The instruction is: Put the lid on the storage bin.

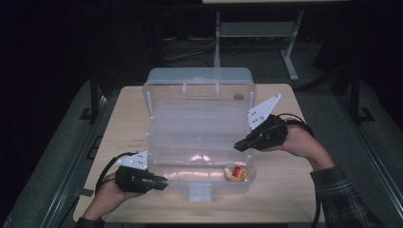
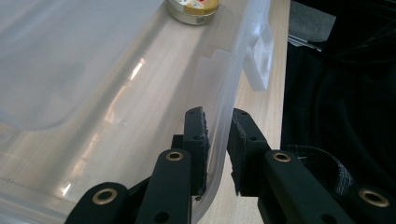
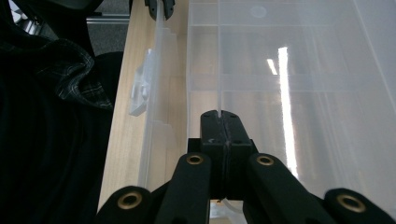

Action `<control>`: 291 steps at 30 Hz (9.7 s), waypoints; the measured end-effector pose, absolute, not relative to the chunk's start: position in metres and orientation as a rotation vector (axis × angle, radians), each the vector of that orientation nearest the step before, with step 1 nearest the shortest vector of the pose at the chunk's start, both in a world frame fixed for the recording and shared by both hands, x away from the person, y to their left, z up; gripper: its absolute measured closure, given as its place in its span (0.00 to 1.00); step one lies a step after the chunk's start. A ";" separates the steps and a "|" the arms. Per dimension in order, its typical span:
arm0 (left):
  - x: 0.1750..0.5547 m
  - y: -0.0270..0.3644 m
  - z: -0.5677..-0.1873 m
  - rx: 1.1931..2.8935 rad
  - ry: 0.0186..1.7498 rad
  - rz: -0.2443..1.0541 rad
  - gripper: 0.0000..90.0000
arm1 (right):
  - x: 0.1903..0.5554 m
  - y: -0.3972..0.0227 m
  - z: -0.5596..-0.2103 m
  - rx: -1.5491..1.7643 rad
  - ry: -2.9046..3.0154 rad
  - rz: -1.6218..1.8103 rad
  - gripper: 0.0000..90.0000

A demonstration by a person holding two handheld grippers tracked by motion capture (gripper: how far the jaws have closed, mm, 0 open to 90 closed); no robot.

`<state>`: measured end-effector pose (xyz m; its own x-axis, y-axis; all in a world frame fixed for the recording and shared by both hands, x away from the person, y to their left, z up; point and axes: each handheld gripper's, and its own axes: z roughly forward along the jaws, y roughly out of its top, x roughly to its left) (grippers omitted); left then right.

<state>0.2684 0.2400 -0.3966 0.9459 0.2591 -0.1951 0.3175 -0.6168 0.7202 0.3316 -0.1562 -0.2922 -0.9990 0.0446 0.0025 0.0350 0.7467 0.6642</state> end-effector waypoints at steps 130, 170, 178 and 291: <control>0.323 0.298 -0.286 1.837 0.596 0.238 1.00 | 0.324 -0.186 -0.287 0.286 2.808 1.320 0.93; 0.303 0.290 -0.299 1.820 0.566 0.218 1.00 | 0.312 -0.176 -0.322 0.224 2.895 1.249 1.00; 0.292 0.289 -0.307 1.823 0.562 0.209 1.00 | 0.308 -0.177 -0.327 0.230 2.882 1.268 1.00; 0.224 0.294 -0.389 2.042 0.623 0.174 0.95 | 0.249 -0.231 -0.392 0.665 2.615 1.429 0.99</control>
